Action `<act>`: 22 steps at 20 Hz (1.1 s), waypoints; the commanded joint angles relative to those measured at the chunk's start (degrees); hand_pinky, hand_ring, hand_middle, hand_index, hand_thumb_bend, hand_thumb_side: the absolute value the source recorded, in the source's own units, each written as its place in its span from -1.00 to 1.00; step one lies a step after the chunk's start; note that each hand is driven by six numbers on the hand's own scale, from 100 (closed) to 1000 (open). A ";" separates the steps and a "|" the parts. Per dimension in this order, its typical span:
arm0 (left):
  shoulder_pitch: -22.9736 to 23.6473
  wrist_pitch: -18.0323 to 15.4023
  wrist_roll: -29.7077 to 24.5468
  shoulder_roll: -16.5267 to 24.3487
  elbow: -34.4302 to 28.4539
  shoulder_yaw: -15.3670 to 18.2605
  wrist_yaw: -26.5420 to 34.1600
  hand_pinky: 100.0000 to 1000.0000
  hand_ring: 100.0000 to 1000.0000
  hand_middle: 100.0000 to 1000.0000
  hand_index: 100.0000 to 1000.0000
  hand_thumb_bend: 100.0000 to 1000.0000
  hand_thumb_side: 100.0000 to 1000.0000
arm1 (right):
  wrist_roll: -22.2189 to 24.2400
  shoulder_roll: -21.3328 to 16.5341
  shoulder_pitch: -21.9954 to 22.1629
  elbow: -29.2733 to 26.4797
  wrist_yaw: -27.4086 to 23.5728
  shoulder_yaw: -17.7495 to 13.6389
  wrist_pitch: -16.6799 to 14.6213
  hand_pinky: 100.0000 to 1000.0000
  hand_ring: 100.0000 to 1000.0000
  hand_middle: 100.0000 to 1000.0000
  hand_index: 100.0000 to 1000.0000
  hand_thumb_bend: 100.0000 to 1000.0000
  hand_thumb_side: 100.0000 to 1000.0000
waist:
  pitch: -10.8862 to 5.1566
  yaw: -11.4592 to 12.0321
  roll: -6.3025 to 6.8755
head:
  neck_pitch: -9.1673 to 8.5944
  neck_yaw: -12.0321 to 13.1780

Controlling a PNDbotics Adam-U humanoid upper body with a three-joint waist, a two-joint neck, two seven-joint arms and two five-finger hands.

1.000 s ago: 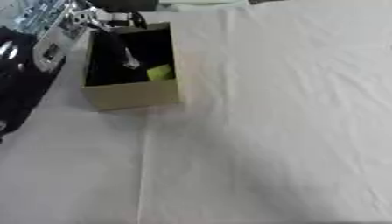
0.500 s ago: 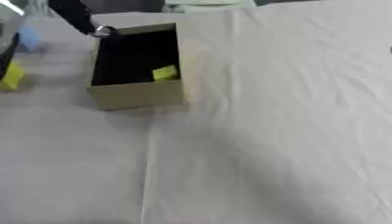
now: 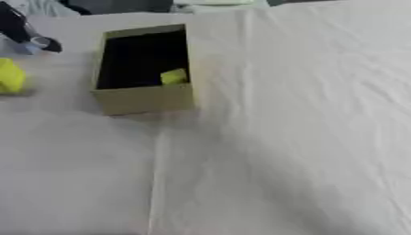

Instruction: Pick up objects on the table and place them in the box.

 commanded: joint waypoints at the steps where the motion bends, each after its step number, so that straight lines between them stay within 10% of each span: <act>1: 0.93 -1.22 2.11 6.52 1.05 2.28 2.17 0.53 0.74 0.68 0.82 0.44 -0.40 | -0.27 -1.52 -1.11 -0.91 0.39 -0.75 0.11 0.59 0.48 -0.06 0.72 -1.00 0.70 | -0.73 -0.24 -0.33 | 0.29 -0.08; 22: 4.58 -6.95 2.91 11.28 13.50 5.14 4.48 0.55 0.75 0.71 0.82 0.69 -0.85 | -0.12 -1.81 -1.98 -0.91 0.24 -0.84 1.36 0.59 0.48 -0.08 0.72 -1.00 0.71 | 0.33 -1.11 -2.05 | 0.29 2.21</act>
